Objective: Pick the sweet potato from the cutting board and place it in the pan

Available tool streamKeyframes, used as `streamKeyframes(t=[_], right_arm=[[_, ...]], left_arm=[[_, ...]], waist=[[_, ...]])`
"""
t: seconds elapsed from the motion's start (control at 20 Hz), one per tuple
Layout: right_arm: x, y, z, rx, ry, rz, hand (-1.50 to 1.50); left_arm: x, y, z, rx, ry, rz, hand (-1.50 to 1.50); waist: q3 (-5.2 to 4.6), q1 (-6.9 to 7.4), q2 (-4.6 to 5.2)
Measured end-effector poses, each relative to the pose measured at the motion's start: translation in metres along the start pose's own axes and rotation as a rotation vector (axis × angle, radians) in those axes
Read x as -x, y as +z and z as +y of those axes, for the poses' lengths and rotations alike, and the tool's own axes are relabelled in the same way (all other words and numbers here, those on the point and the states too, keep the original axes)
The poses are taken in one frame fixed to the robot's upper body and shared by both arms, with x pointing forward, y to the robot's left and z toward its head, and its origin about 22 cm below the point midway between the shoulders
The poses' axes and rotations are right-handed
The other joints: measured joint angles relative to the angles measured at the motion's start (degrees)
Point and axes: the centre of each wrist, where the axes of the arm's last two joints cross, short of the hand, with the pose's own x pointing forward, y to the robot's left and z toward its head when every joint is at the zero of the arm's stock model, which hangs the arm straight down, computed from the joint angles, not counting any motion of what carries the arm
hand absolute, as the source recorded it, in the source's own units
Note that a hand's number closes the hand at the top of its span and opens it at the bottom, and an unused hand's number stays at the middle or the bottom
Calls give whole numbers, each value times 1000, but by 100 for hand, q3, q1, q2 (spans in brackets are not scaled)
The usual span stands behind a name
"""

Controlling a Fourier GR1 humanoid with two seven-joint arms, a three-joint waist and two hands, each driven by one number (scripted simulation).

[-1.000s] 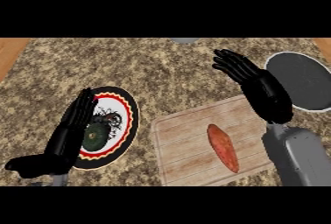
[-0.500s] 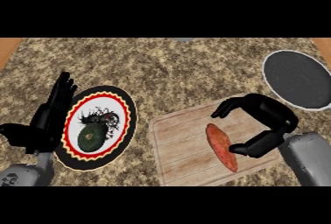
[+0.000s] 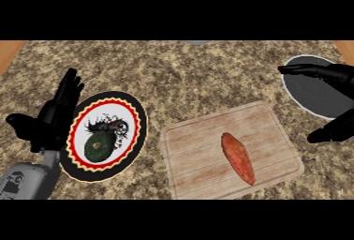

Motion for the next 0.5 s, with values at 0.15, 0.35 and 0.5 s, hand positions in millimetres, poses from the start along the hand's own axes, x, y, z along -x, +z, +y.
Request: streamKeyframes(t=[0.15, 0.35, 0.5], right_arm=[[-22, -7, -21, -69, 129, 40, -150], [-48, -29, -43, -125, 213, 59, -150], [-59, -43, -47, -144, 266, 42, -150]], left_arm=[[0, -6, -1, -3, -3, 2, 0], [0, -10, -2, 1, -5, 9, 0], [3, -10, 1, -4, -6, 14, 0]], waist=[[-9, 11, -8], [-16, 28, -27], [-18, 16, -39]])
